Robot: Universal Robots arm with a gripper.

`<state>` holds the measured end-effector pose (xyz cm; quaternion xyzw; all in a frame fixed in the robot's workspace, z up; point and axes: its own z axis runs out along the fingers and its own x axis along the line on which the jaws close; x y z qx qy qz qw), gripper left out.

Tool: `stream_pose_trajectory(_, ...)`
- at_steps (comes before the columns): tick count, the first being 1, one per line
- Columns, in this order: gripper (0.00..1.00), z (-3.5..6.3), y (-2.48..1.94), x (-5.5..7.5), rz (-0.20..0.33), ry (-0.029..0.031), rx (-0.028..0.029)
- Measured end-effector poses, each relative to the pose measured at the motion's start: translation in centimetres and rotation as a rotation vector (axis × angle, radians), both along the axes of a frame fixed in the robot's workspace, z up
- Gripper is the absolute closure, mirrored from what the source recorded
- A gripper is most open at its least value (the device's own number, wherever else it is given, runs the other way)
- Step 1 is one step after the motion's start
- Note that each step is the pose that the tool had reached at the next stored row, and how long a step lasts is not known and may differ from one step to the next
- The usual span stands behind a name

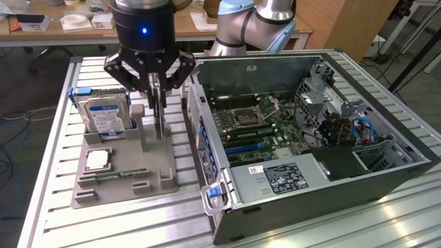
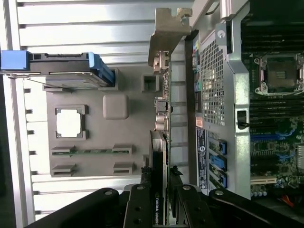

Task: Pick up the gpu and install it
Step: 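Pick up the gpu and move the gpu toward the slot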

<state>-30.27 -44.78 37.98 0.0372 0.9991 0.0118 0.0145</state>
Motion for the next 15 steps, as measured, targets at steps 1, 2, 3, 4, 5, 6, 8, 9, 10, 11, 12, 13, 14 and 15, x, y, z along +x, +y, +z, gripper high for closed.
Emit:
stream_pose_trajectory(1, 0.74, 0.33, 0.00, 0.0, 0.000, -0.0001, 0.0000)
stream_pose_trajectory(2, 0.74, 0.71, 0.00, 0.0, 0.000, -0.0003, 0.0001)
stream_pose_trajectory(3, 0.74, 1.05, 0.00, 0.0, 0.000, -0.0003, 0.0000)
stream_pose_trajectory(4, 0.74, 1.32, 0.00, 0.0, 0.000, -0.0005, 0.0000)
stream_pose_trajectory(5, 0.74, 1.62, 0.00, 0.0, 0.000, -0.0005, 0.0000)
stream_pose_trajectory(6, 0.74, 1.92, 0.00, 0.0, 0.000, -0.0007, 0.0000)
stream_pose_trajectory(8, 0.74, 2.52, 0.00, 0.0, 0.000, -0.0009, 0.0001)
stream_pose_trajectory(9, 0.74, 2.86, 0.00, 0.0, 0.000, -0.0009, 0.0000)
stream_pose_trajectory(10, 0.74, 3.17, 0.00, 0.0, 0.000, -0.0009, 0.0000)
stream_pose_trajectory(11, 0.74, 3.47, 0.00, 0.0, 0.000, -0.0011, 0.0000)
stream_pose_trajectory(12, 0.74, 3.77, 0.00, 0.0, 0.000, -0.0011, 0.0001)
stream_pose_trajectory(13, 0.74, 4.08, 0.00, 0.0, 0.000, -0.0012, 0.0000)
stream_pose_trajectory(14, 0.74, 4.42, 0.00, 0.0, 0.000, -0.0012, -0.0001)
stream_pose_trajectory(15, 0.74, 4.75, 0.00, 0.0, 0.000, -0.0014, 0.0000)
